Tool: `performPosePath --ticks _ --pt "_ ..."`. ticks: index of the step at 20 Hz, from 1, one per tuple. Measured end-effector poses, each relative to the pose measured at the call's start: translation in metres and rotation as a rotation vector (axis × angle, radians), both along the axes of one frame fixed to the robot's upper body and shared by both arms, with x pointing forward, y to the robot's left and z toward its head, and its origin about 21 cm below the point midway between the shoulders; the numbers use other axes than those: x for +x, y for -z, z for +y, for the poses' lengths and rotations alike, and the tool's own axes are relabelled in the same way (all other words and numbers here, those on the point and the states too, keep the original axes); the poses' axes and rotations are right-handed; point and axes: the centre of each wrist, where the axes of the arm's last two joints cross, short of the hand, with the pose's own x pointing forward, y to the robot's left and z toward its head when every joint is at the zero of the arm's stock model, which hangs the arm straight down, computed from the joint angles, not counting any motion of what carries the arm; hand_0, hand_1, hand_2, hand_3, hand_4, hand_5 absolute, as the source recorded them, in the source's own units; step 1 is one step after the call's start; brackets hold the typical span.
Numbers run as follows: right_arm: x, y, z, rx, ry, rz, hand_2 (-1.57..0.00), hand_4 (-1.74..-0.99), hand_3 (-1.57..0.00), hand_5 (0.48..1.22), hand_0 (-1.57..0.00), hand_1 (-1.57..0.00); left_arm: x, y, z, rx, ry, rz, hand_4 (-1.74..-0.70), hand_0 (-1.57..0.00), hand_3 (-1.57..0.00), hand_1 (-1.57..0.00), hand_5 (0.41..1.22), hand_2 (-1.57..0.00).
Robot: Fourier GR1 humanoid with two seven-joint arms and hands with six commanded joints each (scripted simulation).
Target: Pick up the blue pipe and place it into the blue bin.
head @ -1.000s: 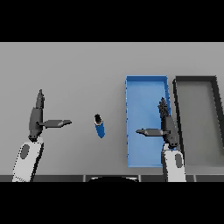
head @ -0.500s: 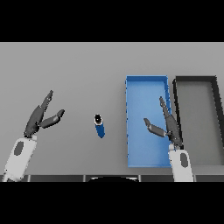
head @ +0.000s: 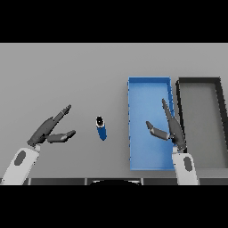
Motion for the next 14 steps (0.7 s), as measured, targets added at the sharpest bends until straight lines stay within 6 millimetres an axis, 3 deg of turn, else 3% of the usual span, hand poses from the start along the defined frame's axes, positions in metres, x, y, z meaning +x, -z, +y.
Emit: performPosePath --ticks 2,6,14 --pt "0.001 -0.003 0.004 0.014 -0.009 -0.005 0.0 -1.229 0.0 0.576 0.0 0.0 -0.005 -0.004 -0.012 0.052 0.039 0.058 -1.03 0.0 0.0 0.0 0.496 0.0" --pt "0.002 -0.003 -0.001 -0.002 -0.002 -0.011 0.0 -1.213 0.0 0.572 0.0 0.0 -0.016 0.01 -0.036 0.094 0.14 0.106 -1.08 0.0 0.0 0.0 0.469 0.0" --pt "-0.002 0.0 0.003 0.022 -0.004 0.011 0.0 -1.207 0.0 0.555 0.0 0.0 -0.004 0.03 -0.089 0.023 0.207 0.074 -1.14 0.0 0.0 0.0 0.488 0.0"
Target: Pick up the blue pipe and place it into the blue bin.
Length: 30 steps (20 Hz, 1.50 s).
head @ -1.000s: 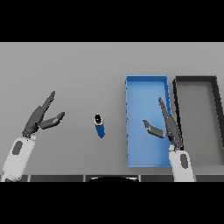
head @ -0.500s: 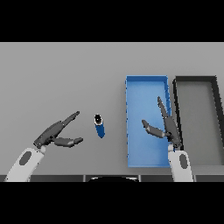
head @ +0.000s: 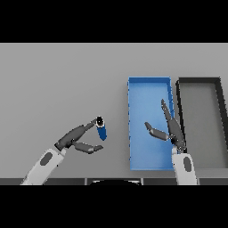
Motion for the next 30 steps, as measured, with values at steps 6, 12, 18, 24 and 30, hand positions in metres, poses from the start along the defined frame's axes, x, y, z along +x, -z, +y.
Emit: performPosePath --ticks 6,12,18,24,30 --pt "0.0 -0.004 0.0 0.001 0.004 -0.011 0.0 -1.202 0.0 0.549 0.0 0.0 0.009 0.025 -0.023 -0.049 -0.044 0.051 -1.14 0.0 0.0 0.0 0.497 0.0" --pt "-0.004 0.0 -0.006 -0.003 0.012 0.006 0.0 -1.188 0.0 0.55 0.0 0.0 0.024 0.039 -0.044 -0.097 -0.048 0.025 -1.14 0.0 -0.04 0.0 0.567 -0.09" --pt "-0.004 0.004 -0.005 -0.012 0.02 0.0 0.0 -1.189 0.0 0.562 0.0 0.0 0.023 0.045 -0.062 -0.247 -0.05 0.11 -1.45 -0.65 -0.91 -0.83 0.941 -0.94" --pt "-0.003 0.003 -0.005 -0.02 0.018 -0.006 0.0 -1.176 0.0 0.559 0.0 0.0 0.013 0.041 -0.075 -0.246 -0.021 0.072 -1.56 -1.33 -1.37 -1.38 1.148 -1.4" --pt "0.0 0.001 -0.006 -0.029 0.02 0.017 0.0 -1.158 0.0 0.552 0.0 0.0 0.012 0.034 -0.084 -0.289 0.002 -0.024 -1.49 -1.51 -1.52 -1.52 1.202 -1.53"
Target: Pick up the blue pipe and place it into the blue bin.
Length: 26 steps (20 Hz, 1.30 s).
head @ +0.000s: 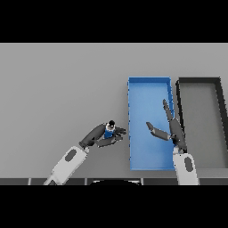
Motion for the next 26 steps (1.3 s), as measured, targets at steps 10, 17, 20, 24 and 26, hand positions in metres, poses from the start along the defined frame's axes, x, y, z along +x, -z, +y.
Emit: performPosePath --ticks 10,17,20,24,26 --pt "-0.002 0.003 -0.001 -0.023 0.001 -0.018 0.0 -1.124 0.0 0.569 0.0 0.0 0.004 -0.053 -0.025 -0.091 0.067 -0.109 -1.47 -1.56 -1.57 -1.57 1.219 -1.57" --pt "0.011 -0.005 -0.006 -0.042 -0.035 -0.029 0.0 -1.123 0.0 0.578 0.0 0.0 0.006 -0.055 -0.023 -0.074 0.092 -0.085 -1.47 -1.57 -1.57 -1.57 1.22 -1.57" --pt "0.024 -0.011 -0.006 -0.05 -0.073 -0.032 0.0 -1.185 0.0 0.578 0.0 0.0 0.01 -0.059 -0.025 -0.073 0.086 -0.089 -1.47 -1.57 -1.57 -1.57 1.22 -1.57" --pt "0.023 -0.013 -0.006 0.016 -0.126 -0.094 -0.03 -1.166 0.0 0.571 0.0 -0.02 0.006 -0.057 -0.023 -0.08 0.093 -0.107 -1.47 -1.57 -1.57 -1.57 1.221 -1.57" --pt "0.025 -0.027 -0.009 0.12 -0.2 -0.174 -0.03 -1.175 0.0 0.592 0.0 -0.01 0.007 -0.056 -0.023 -0.066 0.097 -0.108 -1.47 -1.57 -1.57 -1.57 1.221 -1.57"
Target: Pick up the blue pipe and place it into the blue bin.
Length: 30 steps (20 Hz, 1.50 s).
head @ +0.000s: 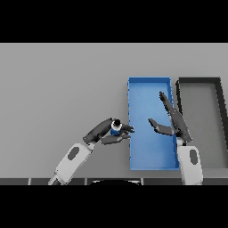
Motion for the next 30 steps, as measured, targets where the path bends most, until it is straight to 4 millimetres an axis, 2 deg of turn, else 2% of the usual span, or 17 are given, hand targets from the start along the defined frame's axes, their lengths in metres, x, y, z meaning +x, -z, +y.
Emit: performPosePath --ticks 2,4,9,11,14,15,16,23,26,28,29,30 --pt "0.003 -0.023 -0.005 0.025 -0.089 -0.049 -0.02 -1.163 0.0 0.592 0.0 -0.01 0.0 0.0 -0.002 0.008 -0.006 0.008 -1.47 -1.57 -1.57 -1.57 1.221 -1.57" --pt "0.003 -0.048 -0.007 -0.024 -0.18 -0.065 -0.01 -1.171 0.0 0.579 0.0 0.0 0.0 0.002 0.004 0.013 -0.008 0.007 -1.47 -1.57 -1.57 -1.57 1.221 -1.57" --pt "-0.004 -0.102 0.016 -0.143 -0.405 -0.094 0.0 -1.219 0.0 0.537 0.0 0.0 0.001 -0.003 0.008 0.019 -0.003 -0.008 -1.47 -1.57 -1.57 -1.57 1.221 -1.57" --pt "-0.005 -0.112 0.027 -0.177 -0.481 -0.102 0.0 -1.246 0.0 0.526 0.0 0.0 -0.001 -0.003 0.002 0.031 0.0 -0.011 -1.47 -1.57 -1.57 -1.57 1.221 -1.57" --pt "-0.004 -0.122 0.043 -0.207 -0.553 -0.087 0.0 -1.242 0.0 0.524 0.0 0.0 0.0 -0.002 -0.002 0.032 -0.005 -0.015 -1.47 -1.57 -1.57 -1.57 1.221 -1.57" --pt "-0.001 -0.12 0.051 -0.219 -0.575 -0.065 0.0 -1.239 0.0 0.522 0.0 0.0 0.001 -0.001 -0.001 0.039 -0.005 -0.011 -1.47 -1.57 -1.57 -1.57 1.221 -1.57" --pt "0.001 -0.125 0.049 -0.231 -0.579 -0.059 0.0 -1.232 0.0 0.525 0.0 0.0 0.003 -0.004 -0.003 0.038 -0.002 -0.017 -1.47 -1.57 -1.57 -1.57 1.221 -1.57" --pt "0.011 -0.128 0.098 -0.284 -0.759 -0.017 0.0 -1.192 0.0 0.514 0.0 0.0 0.008 -0.007 -0.002 0.031 0.027 -0.001 -1.48 -1.57 -1.57 -1.57 1.221 -1.57" --pt "0.02 -0.127 0.11 -0.283 -0.801 -0.005 0.0 -1.208 0.0 0.512 0.0 0.0 0.005 -0.004 0.001 -0.002 0.055 0.011 -1.46 -1.57 -1.57 -1.57 1.221 -1.57" --pt "0.024 -0.131 0.123 -0.302 -0.82 -0.001 -0.05 -1.215 -0.01 0.513 0.0 -0.03 0.001 -0.002 0.001 0.0 0.071 0.012 -1.46 -1.57 -1.57 -1.57 1.221 -1.57" --pt "0.024 -0.126 0.128 -0.312 -0.837 0.012 -0.13 -1.222 -0.05 0.517 -0.02 -0.11 0.0 -0.001 0.003 -0.001 0.068 -0.002 -1.46 -1.57 -1.57 -1.57 1.221 -1.57" --pt "0.026 -0.126 0.131 -0.317 -0.848 0.015 -0.25 -1.255 -0.14 0.519 -0.17 -0.24 0.002 -0.002 0.002 -0.001 0.06 0.01 -1.51 -1.57 -1.57 -1.57 1.221 -1.57"
